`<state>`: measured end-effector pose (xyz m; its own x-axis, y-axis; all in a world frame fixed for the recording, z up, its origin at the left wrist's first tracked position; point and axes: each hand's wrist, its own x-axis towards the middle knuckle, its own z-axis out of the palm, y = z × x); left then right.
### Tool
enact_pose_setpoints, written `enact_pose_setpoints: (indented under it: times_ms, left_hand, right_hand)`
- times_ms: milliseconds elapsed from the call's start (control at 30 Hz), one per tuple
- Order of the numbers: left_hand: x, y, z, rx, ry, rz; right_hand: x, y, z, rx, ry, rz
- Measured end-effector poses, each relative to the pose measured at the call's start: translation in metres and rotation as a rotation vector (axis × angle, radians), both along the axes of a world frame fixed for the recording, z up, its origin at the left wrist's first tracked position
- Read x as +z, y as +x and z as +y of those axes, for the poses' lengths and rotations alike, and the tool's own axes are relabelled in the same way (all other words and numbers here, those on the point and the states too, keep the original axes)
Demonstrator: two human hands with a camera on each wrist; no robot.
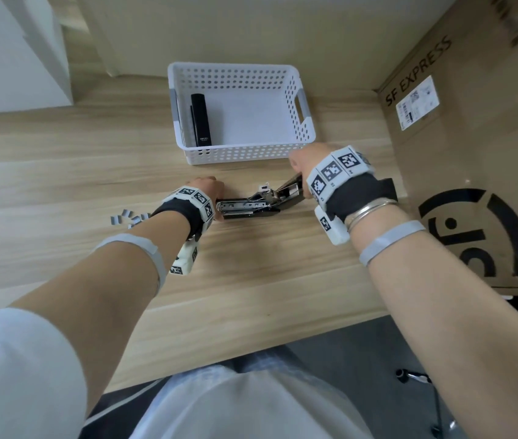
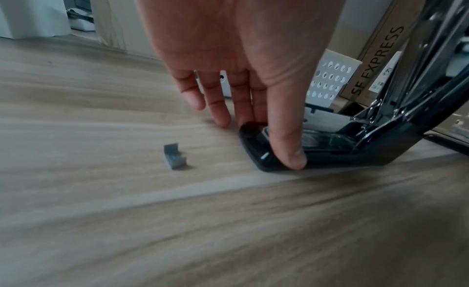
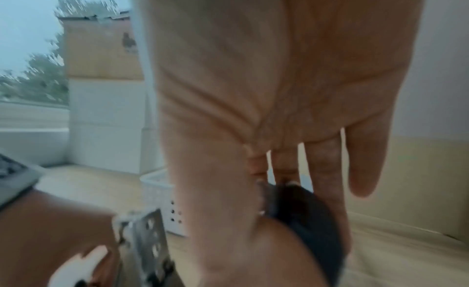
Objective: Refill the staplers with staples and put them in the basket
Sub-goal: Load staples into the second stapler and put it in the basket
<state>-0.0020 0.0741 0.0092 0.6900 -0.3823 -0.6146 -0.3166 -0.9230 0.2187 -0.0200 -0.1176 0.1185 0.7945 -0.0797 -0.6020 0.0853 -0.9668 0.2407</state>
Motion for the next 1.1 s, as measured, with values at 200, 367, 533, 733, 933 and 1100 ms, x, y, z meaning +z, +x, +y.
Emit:
enact_pose_setpoints:
  times_ms: [200, 367, 533, 733, 933, 1100]
  left_hand:
    - [-0.001, -0.001, 0.003, 0.015, -0.013, 0.007]
    - [-0.006, -0.004, 0.007, 0.007, -0.046, -0.015]
    - [0.003, 0.000, 0.031, 0.054, 0.005, -0.016]
    - [-0.001, 0.002, 0.100, 0.317, 0.078, -0.038]
    - [-0.005, -0.012, 0.132, 0.489, 0.204, 0.013]
    - [-0.011, -0.011, 0.129, 0.571, 0.124, -0.003]
  right_hand:
    - [-0.027, -0.012, -0.031, -0.194, -0.015, 0.014]
    - [-0.024, -0.022, -0.027, -0.257, 0.155, 0.036]
    - [-0.020, -0.012, 0.015, -0.156, 0.499, 0.001]
    - [-0.036, -0.001, 0.063, -0.089, 0.565, -0.130]
    - [-0.048, -0.001, 0.077, -0.049, 0.583, -0.121]
    - [-0.055, -0.002, 0.079, -0.061, 0.607, -0.129]
